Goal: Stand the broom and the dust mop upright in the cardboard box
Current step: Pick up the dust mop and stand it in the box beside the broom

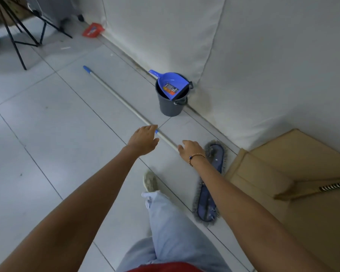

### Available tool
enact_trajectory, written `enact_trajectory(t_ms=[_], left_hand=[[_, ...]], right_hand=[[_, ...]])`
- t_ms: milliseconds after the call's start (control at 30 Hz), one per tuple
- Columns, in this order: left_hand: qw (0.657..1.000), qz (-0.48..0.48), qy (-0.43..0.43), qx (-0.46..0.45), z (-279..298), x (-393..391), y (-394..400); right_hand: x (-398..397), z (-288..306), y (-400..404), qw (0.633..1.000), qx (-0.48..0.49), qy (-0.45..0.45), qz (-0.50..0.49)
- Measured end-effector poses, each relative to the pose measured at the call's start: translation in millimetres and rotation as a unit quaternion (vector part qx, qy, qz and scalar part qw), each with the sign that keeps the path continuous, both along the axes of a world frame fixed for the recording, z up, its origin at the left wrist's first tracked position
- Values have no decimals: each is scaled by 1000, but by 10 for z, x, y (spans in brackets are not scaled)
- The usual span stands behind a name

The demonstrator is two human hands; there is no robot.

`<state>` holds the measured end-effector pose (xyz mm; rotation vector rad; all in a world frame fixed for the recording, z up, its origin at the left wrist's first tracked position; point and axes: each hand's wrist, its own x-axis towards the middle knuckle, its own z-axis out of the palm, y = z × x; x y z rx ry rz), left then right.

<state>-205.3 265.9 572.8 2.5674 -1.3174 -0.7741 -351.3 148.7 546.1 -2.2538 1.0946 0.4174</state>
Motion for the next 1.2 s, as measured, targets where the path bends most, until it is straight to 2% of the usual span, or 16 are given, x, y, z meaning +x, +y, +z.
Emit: enact_trajectory(t_ms=[200,267,333,400,467,567,633,733,900,1033,1133,1200], left_hand=[[999,14,-19,45,-246,1148,-167],[997,44,22,62,-443,1606,-243],[985,131,104,34,-642,2060,-366],[936,280,212,-28,-892,2575,-526],[849,396,338,-91,-1045,2925,-608],[705,495,483,-160,-1401,3392,-764],[657,521,517,-174,-1758,3682,-932],[634,536,533,-161,-2335,3994,-1174],[604,579,532,-130,-3760,4605,-1604],[611,583,531,-74,-5057,4701,-1859],[633,575,517,-36,-5904,4737,-2035],[633,588,502,-38,-6250,4835,-2126]], right_hand=[[1048,-386,-211,999,27,33,-8],[1463,-525,-282,997,54,46,-11],[1866,-673,-426,996,73,49,-15],[2277,-893,-638,993,98,53,-26],[2503,-1032,-797,989,131,63,-37],[2732,-1358,-1033,980,172,89,-36],[2867,-1687,-1202,972,201,113,-36],[2962,-2190,-1395,958,234,160,-45],[3214,-3527,-1685,940,244,214,-107],[3538,-4828,-1642,934,263,218,-103],[3792,-5714,-1570,949,222,200,-98],[3842,-6054,-1586,953,186,211,-113]])
